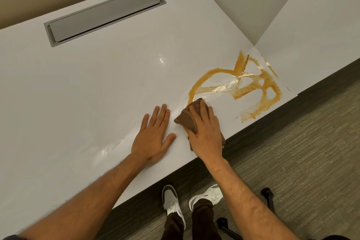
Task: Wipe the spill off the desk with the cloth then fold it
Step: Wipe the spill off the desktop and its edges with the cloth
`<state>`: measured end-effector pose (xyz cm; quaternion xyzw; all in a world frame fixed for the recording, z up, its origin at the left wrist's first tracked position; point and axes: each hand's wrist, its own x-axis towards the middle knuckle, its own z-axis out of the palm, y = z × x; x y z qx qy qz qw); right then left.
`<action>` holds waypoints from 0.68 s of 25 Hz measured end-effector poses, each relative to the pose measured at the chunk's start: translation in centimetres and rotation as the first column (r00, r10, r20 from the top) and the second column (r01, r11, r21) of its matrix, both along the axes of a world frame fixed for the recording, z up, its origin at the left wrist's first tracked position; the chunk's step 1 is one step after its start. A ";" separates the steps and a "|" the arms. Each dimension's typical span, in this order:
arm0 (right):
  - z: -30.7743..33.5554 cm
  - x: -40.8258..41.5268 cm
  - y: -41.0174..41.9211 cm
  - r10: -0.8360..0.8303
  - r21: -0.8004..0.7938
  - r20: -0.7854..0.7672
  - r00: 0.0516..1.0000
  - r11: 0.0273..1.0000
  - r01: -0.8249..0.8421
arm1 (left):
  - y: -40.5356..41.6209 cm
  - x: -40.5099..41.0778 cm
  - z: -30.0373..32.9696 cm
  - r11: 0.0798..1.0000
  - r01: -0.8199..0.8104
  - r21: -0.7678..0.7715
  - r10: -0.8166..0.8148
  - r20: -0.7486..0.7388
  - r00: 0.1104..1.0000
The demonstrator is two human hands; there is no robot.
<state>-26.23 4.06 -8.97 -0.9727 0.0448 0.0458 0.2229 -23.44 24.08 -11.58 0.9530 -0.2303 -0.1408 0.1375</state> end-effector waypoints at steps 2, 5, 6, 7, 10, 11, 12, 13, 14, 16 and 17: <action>-0.1 -0.8 0.3 0.173 -0.003 -0.022 0.985 0.985 -0.173 | 0.9 0.5 0.2 0.991 0.004 -0.134 -0.015 -0.085 0.996; 0.6 -2.0 -0.5 0.174 0.339 -0.027 0.984 0.928 -0.155 | 3.8 1.3 0.5 0.994 0.039 -0.101 -0.043 -0.039 0.998; 1.4 -2.0 -0.8 0.028 0.528 -0.035 0.999 0.849 -0.005 | 4.8 1.6 0.5 0.997 0.043 -0.058 -0.044 -0.020 0.999; 1.9 -1.9 -1.3 -0.144 0.672 -0.058 0.988 0.727 0.145 | 5.5 1.9 0.6 0.999 0.042 -0.025 -0.043 -0.016 0.999; 2.7 -0.9 -3.3 -0.452 0.715 -0.042 0.891 0.610 0.343 | 6.1 1.8 0.0 0.998 0.059 0.035 -0.060 0.036 0.998; 2.6 -0.6 -3.7 -0.430 0.634 -0.036 0.902 0.688 0.353 | 6.0 1.7 -0.3 0.997 0.060 0.041 -0.062 0.052 0.997; 2.2 -0.4 -3.8 -0.362 0.455 -0.042 0.931 0.823 0.341 | 6.0 1.7 -0.5 0.997 0.059 0.039 -0.062 0.060 0.996; 1.4 -0.5 -3.8 -0.289 0.247 -0.050 0.956 0.924 0.292 | 6.0 1.7 -0.6 0.998 0.059 0.038 -0.062 0.067 0.996; 0.6 -0.7 -3.5 -0.243 0.085 -0.038 0.969 0.966 0.245 | 6.0 1.6 -0.7 0.998 0.058 0.039 -0.061 0.076 0.995; -0.2 -0.3 -2.6 -0.241 -0.021 0.036 0.970 0.970 0.242 | 6.0 1.6 -0.8 0.998 0.053 0.043 -0.056 0.084 0.995; -0.4 -0.1 -2.3 -0.255 0.000 0.073 0.964 0.967 0.256 | 5.9 1.6 -0.7 0.998 0.050 0.045 -0.054 0.080 0.995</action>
